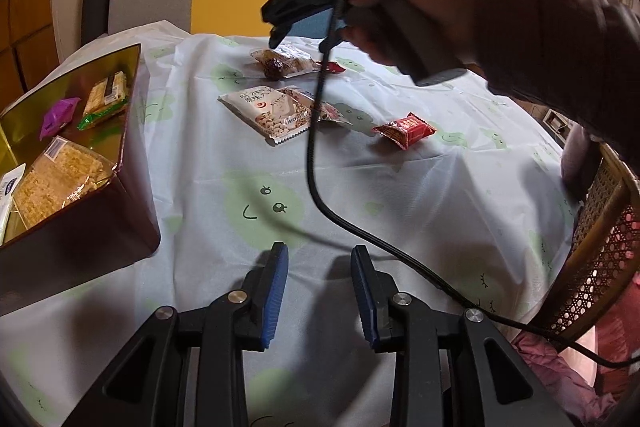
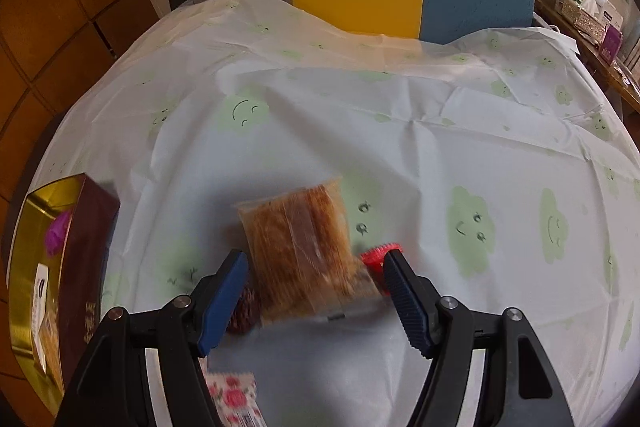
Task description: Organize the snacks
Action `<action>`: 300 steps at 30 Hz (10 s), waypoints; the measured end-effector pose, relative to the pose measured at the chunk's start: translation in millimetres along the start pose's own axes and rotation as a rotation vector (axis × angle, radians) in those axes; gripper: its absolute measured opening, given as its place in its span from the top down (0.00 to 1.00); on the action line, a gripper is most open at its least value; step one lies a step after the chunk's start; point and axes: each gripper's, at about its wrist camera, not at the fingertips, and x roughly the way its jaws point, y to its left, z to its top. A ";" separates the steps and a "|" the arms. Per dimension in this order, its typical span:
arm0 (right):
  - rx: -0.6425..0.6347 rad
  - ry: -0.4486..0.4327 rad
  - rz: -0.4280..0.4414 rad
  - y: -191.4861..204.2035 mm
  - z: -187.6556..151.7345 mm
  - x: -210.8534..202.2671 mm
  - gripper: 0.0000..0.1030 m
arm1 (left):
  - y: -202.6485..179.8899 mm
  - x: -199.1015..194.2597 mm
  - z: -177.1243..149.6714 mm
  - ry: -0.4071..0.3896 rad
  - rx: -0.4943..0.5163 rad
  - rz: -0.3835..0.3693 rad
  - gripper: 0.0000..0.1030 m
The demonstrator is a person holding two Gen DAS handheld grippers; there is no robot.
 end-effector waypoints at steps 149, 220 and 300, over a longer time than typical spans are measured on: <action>-0.420 0.173 0.041 -56.5 -133.4 -27.0 0.33 | 2.7 33.0 107.8 0.140 -0.172 0.111 0.51; -0.429 0.108 0.066 -38.9 -146.9 -28.4 0.76 | -25.7 8.6 89.7 -0.048 0.019 0.194 0.89; -0.462 0.089 0.029 -36.7 -148.7 -27.7 0.76 | 45.3 -29.3 49.7 -0.012 -0.111 0.294 0.60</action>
